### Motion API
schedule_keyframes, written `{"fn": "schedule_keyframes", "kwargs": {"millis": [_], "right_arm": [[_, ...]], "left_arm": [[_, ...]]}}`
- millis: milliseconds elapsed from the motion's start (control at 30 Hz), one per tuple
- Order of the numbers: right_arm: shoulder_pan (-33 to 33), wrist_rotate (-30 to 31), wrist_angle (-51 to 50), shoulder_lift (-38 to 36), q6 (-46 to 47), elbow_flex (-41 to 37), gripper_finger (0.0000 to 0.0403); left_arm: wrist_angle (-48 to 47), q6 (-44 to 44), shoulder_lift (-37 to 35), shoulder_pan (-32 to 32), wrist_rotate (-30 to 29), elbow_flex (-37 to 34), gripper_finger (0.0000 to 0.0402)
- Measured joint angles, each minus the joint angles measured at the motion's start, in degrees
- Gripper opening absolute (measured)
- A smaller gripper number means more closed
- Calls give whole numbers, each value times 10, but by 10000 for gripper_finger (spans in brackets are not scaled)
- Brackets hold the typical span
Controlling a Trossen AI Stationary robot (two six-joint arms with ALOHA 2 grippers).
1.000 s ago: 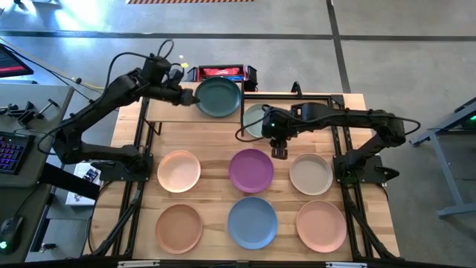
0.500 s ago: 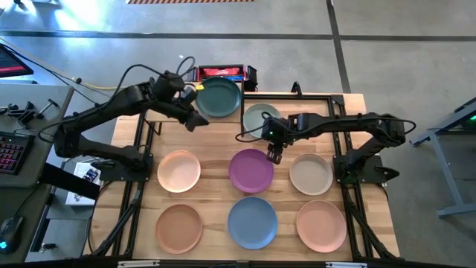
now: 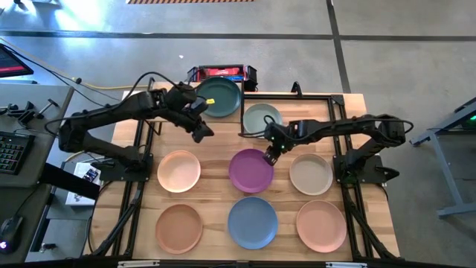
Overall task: Place and stack plates onto a shelf
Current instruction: Stack the violet plate on top of the dark blue plate on the shelf
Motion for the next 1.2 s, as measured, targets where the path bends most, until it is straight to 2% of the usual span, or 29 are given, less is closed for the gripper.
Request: {"fn": "schedule_keyframes", "kwargs": {"millis": [633,1000,1200], "right_arm": [[33,8,72,2,84,-62,142],[33,-4,103,67,85,-67,142],[33,-7,109,74,95,-67,139]], "left_arm": [[0,14,23,-15,-2,0,67],[-1,30,23,-15,-2,0,67],[-1,42,23,-15,-2,0,67]]}}
